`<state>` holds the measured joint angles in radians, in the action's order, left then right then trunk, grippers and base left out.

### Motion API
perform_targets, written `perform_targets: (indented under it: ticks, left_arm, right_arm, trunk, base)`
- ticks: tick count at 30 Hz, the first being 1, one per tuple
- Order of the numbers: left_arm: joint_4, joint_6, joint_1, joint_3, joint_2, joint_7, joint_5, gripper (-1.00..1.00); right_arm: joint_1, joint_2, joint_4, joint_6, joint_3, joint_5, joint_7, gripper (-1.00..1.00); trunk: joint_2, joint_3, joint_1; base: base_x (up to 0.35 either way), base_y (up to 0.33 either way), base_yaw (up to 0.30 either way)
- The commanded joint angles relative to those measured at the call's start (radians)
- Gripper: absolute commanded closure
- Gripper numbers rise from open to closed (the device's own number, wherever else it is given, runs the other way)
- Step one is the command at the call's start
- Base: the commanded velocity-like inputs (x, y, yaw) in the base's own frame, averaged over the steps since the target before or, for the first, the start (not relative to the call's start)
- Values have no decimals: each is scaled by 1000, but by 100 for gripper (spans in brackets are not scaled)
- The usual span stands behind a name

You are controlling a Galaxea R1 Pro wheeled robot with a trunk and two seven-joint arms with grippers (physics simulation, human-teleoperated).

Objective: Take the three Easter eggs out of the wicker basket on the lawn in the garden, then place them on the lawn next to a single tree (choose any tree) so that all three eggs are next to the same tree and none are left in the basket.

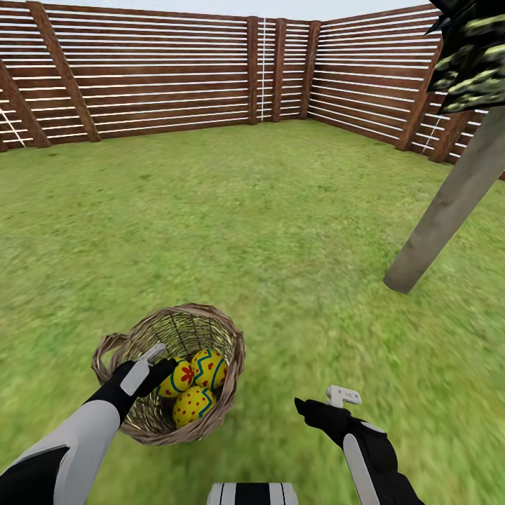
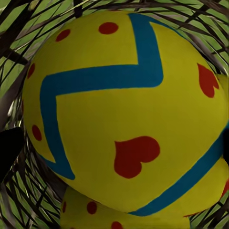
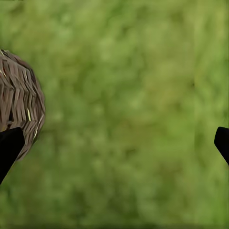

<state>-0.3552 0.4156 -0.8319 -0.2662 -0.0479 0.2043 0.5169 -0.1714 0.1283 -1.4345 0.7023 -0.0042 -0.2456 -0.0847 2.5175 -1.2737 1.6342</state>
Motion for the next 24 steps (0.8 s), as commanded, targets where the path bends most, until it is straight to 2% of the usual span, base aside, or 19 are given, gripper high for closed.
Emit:
perform_targets:
  ticks: [1,24]
  left_arm:
    - [9,6,1,1,0,7,8,-100]
    - [8,22,1,2,0,-18,7,-100]
  right_arm:
    - [0,1,-1,4,0,-11,-9,-100]
    - [0,1,-1,4,0,-11,-9,-100]
  trunk:
    - [0,-1,0]
    - [1,-9,1]
  base:
    - [0,0,0]
    - [0,0,0]
